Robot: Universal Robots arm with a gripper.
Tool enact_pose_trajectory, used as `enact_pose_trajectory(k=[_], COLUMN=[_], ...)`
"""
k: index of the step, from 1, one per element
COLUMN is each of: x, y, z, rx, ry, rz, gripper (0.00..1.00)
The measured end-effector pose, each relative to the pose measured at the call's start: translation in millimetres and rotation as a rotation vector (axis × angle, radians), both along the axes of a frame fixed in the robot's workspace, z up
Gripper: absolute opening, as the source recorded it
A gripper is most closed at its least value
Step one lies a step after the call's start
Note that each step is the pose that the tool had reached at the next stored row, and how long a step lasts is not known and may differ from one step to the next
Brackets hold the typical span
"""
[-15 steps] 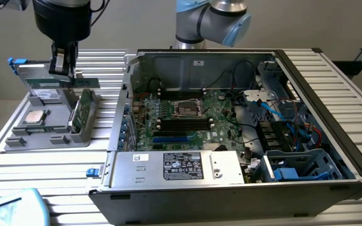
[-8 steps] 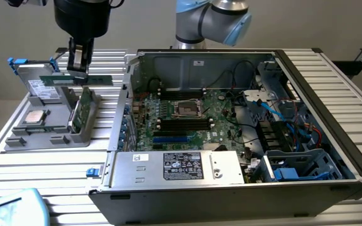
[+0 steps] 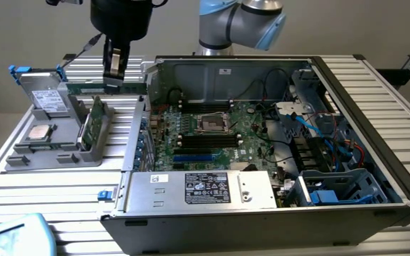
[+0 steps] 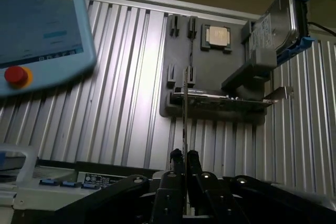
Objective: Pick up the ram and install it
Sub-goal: 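Pick up the ram and move it above insertion slot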
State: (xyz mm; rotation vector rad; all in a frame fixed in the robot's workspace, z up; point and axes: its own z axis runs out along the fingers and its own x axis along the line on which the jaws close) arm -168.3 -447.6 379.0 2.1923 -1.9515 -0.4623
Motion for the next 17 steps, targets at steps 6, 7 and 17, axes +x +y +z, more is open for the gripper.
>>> enact_pose_trajectory(k=[6,7,17], x=[27.7,31.7,85.9], y=[0.0,0.0,0.0], z=[1.7,1.9,4.5], rx=[0.0057,0.0067,0.0197], ry=[0.0019,0.0022,0.0078], rz=[0.000,0.000,0.000], gripper=[0.15,0.15,0.15])
